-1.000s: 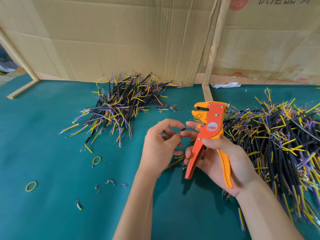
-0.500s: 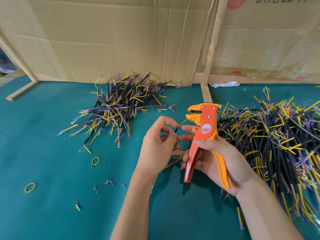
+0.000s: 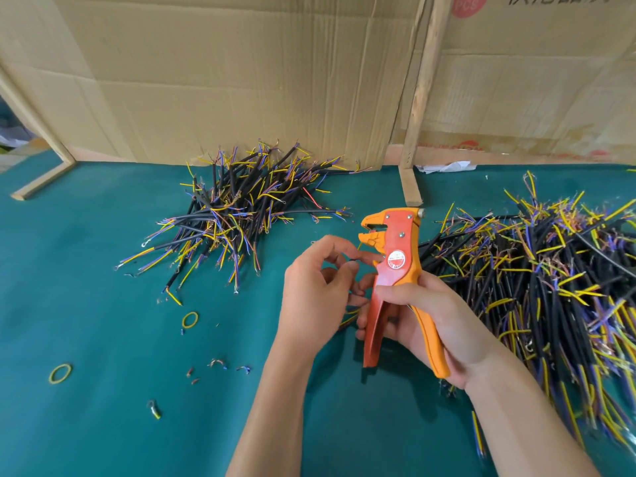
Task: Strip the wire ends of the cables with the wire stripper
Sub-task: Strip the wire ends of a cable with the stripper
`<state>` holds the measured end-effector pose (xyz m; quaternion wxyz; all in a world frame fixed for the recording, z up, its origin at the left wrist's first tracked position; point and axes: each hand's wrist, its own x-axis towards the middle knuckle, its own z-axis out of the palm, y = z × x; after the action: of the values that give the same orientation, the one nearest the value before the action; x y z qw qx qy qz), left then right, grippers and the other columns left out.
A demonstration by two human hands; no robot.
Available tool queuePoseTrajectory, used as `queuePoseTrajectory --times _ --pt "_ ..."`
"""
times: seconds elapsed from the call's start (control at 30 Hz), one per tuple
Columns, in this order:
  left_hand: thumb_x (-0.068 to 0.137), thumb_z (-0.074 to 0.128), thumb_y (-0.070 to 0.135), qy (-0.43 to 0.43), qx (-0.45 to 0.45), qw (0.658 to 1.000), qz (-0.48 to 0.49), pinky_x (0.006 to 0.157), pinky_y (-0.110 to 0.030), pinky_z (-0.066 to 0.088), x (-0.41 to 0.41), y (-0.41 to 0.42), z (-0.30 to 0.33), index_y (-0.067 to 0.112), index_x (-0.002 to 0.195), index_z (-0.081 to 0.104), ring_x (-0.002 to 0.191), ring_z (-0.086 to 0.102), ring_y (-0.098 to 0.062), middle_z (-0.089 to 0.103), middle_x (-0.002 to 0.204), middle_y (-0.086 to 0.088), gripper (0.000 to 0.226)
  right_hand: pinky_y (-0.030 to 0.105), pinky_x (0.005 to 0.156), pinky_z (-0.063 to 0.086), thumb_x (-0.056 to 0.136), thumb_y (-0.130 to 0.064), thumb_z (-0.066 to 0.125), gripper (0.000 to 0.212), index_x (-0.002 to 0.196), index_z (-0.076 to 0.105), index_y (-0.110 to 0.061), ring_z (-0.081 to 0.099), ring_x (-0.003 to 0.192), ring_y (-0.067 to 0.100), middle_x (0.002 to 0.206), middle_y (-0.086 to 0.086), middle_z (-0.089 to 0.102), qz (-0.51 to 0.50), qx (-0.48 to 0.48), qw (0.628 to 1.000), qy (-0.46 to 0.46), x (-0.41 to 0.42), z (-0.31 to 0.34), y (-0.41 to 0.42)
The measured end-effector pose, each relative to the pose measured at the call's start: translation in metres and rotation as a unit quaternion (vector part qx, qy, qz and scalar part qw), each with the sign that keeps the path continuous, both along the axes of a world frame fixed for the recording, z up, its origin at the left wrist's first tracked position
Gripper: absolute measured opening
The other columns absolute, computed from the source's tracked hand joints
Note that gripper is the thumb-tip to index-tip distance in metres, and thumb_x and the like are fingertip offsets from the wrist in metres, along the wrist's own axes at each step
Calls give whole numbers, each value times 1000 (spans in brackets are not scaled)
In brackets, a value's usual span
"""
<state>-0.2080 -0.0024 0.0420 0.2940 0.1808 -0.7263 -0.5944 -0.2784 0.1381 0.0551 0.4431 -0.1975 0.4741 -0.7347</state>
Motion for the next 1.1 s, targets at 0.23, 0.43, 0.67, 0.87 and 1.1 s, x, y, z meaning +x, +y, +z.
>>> queuePoseTrajectory --times 0.23,0.43,0.67,0.87,1.1 --pt "94 57 -2 27 -20 997 76 52 -34 58 -2 0 0 18 89 65 60 65 -22 57 80 -7 22 48 71 58 80 -10 67 46 126 71 -11 65 74 36 96 21 64 4 -42 997 -61 1 0 0" --pt "95 57 -2 61 -25 984 164 51 -26 56 -2 -5 0 17 90 64 61 64 -14 58 83 -10 21 54 76 58 83 -15 70 45 127 69 -6 66 77 40 94 27 66 28 2 996 -85 -1 -2 2" --pt "93 59 -4 75 -40 981 172 48 -25 56 -3 -4 1 18 89 65 68 68 -16 57 87 -11 23 47 68 57 81 -12 70 39 117 71 1 63 71 35 85 23 63 36 24 998 -51 3 -1 -2" --pt "91 62 0 58 -84 980 173 48 -35 56 -4 -2 0 29 86 65 68 69 -12 57 83 6 30 44 65 57 75 -5 74 41 115 70 3 61 67 34 79 20 59 42 41 998 -26 4 -4 -1" --pt "91 62 -3 61 -80 983 156 48 -19 50 -5 0 0 27 85 66 68 68 -15 57 85 1 31 42 64 57 74 -5 75 37 111 74 0 61 66 31 78 17 59 38 37 999 2 3 -6 -1"
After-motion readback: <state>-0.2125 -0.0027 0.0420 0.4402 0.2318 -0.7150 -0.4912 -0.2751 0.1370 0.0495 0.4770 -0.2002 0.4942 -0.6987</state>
